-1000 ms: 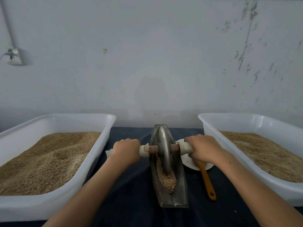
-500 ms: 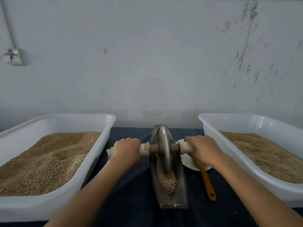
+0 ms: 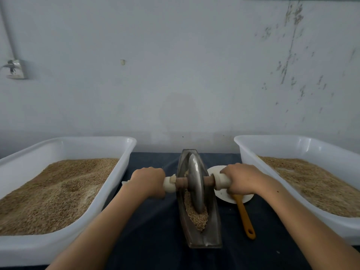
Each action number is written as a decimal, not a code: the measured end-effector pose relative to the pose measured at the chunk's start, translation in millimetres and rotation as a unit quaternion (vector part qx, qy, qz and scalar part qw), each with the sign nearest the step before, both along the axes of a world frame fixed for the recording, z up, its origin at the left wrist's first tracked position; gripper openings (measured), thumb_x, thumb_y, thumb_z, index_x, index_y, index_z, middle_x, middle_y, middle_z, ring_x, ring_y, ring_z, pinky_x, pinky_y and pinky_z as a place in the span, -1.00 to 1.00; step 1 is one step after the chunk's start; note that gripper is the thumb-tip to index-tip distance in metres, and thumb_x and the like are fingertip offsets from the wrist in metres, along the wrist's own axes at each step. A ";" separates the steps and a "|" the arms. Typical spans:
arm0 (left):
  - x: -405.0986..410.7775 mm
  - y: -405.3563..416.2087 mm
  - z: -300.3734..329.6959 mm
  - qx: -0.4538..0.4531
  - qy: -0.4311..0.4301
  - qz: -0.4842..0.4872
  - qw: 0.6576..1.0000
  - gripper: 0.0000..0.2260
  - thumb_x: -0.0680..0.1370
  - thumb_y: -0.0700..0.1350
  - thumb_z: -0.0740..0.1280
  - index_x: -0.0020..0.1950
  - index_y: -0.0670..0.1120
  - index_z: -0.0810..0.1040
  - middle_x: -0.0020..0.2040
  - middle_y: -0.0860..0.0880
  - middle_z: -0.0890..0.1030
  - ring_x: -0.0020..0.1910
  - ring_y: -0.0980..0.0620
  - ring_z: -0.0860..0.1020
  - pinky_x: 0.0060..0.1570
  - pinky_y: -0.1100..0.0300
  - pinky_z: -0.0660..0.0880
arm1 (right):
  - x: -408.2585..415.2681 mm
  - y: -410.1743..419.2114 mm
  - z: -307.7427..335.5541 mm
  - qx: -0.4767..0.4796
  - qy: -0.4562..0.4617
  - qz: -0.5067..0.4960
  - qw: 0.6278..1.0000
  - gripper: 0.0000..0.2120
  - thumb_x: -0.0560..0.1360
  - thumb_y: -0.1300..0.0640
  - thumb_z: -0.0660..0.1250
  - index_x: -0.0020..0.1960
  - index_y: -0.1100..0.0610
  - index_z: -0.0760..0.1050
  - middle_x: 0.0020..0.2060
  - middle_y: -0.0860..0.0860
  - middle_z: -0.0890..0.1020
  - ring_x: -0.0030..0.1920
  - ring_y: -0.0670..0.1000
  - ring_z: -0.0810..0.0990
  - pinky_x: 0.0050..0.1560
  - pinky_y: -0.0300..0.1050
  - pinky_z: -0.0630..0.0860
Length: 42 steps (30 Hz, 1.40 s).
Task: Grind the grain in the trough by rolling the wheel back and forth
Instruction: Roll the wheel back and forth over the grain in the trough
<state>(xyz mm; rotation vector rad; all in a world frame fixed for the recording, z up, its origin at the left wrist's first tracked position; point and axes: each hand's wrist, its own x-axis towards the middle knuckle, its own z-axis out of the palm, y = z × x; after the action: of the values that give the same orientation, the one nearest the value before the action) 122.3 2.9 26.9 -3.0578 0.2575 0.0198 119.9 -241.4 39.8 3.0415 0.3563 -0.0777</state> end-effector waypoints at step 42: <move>8.3 3.4 -14.1 -0.036 -0.087 -0.004 0.996 -0.86 0.49 -0.04 0.33 0.00 -0.01 0.46 -0.03 0.01 0.59 -0.11 0.04 0.54 -0.14 0.19 0.42 | 2.7 2.4 -15.8 0.036 -0.181 0.042 0.982 -0.83 0.50 0.11 0.29 -0.14 -0.08 0.31 -0.18 -0.12 0.51 -0.13 -0.03 0.49 -0.09 -0.14 0.29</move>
<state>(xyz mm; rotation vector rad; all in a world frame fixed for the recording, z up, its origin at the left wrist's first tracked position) 130.5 6.3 12.8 -3.1038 0.2629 -0.2597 122.6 -239.0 24.1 3.0160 0.4640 0.4961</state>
